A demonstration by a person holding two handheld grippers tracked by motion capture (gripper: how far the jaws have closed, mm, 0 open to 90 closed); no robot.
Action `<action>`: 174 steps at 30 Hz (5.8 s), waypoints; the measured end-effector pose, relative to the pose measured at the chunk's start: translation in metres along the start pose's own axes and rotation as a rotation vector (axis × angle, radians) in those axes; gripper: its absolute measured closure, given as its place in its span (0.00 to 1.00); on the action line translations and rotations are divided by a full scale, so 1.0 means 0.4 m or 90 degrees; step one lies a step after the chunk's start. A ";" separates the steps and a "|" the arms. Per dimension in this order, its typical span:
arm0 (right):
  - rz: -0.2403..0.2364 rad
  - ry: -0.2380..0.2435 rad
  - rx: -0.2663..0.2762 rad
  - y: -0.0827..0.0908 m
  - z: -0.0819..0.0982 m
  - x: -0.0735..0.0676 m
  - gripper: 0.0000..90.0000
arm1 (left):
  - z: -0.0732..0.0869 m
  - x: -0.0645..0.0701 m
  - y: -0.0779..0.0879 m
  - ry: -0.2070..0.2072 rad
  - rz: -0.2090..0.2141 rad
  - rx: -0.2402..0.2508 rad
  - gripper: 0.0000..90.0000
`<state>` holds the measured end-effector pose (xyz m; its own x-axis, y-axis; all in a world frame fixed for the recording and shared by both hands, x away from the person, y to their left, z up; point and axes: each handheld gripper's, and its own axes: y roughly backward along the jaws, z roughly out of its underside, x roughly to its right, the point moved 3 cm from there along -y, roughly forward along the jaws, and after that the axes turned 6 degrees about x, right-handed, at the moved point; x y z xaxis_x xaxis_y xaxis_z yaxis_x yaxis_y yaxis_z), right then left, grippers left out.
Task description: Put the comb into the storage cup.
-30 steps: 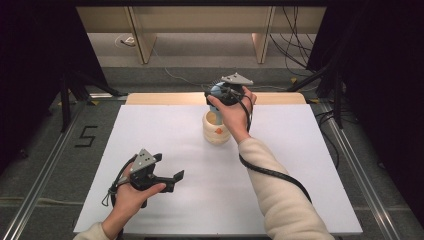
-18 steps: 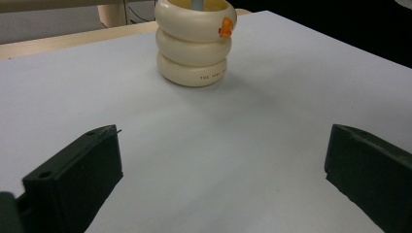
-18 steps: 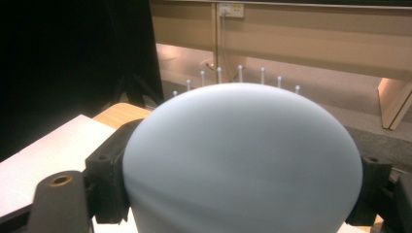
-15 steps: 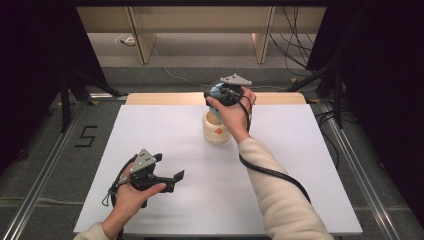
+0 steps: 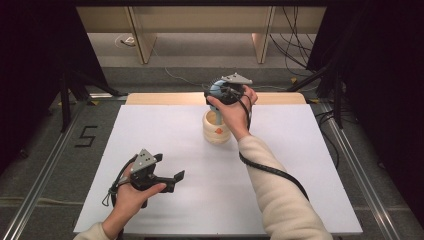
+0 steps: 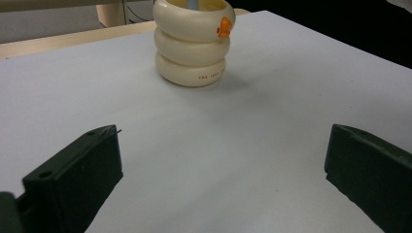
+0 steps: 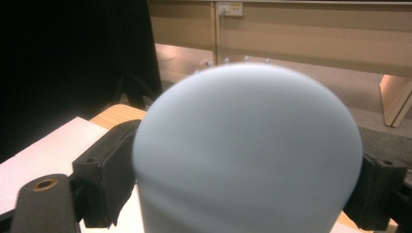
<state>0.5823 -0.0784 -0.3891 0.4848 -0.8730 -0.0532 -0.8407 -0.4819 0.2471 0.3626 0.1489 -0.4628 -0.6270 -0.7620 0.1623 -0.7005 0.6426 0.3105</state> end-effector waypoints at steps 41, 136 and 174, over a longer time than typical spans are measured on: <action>-0.022 0.016 0.006 0.102 0.044 0.029 0.17 | 0.004 -0.002 -0.004 -0.001 -0.004 -0.006 0.00; -0.132 0.034 -0.039 0.532 0.277 0.114 0.17 | 0.011 -0.014 -0.006 -0.003 -0.021 -0.007 0.00; -0.121 0.029 -0.060 0.617 0.348 0.148 0.17 | 0.014 -0.017 -0.005 -0.004 -0.022 -0.008 0.00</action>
<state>0.3698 -0.2594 -0.4661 0.6443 -0.7621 -0.0644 -0.7082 -0.6263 0.3259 0.3663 0.1534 -0.4699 -0.6044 -0.7832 0.1460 -0.7172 0.6147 0.3283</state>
